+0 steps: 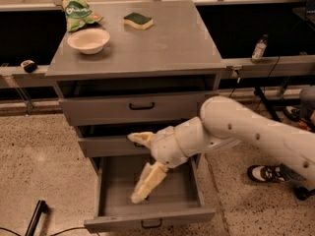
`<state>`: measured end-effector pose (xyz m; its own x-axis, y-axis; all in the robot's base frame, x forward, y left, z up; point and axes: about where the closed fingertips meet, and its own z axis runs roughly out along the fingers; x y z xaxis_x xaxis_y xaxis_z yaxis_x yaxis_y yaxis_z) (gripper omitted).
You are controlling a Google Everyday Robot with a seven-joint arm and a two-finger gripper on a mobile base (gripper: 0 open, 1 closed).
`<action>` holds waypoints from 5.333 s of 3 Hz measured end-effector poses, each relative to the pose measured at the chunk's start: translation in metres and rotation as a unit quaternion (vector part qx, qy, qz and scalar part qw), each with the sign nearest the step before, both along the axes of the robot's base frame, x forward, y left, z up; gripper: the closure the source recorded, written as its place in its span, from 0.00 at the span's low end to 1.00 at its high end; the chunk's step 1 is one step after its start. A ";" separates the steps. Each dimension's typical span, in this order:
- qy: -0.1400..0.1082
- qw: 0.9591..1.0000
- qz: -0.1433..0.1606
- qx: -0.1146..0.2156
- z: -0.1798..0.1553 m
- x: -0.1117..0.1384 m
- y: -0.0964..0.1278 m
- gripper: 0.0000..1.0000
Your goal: Pick rxbar chocolate from bottom drawer and place on counter
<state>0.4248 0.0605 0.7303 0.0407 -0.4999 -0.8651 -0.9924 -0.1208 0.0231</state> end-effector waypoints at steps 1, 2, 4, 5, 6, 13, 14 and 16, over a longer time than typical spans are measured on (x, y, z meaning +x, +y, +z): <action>-0.044 0.993 -0.006 0.112 -0.002 0.031 0.026 0.00; -0.048 0.989 0.008 0.139 -0.027 0.030 0.030 0.00; -0.038 0.980 -0.099 0.166 -0.152 0.060 -0.002 0.00; -0.039 0.976 -0.135 0.168 -0.237 0.055 -0.044 0.00; -0.040 0.976 -0.134 0.168 -0.236 0.055 -0.044 0.00; -0.096 0.980 -0.168 -0.038 -0.478 0.160 -0.052 0.00; -0.091 0.977 -0.177 -0.075 -0.510 0.169 -0.034 0.00; -0.071 0.970 -0.206 -0.106 -0.545 0.179 -0.010 0.00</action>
Offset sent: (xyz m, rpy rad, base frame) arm 0.0264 0.0254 -0.0014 0.1883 -0.0729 -0.0134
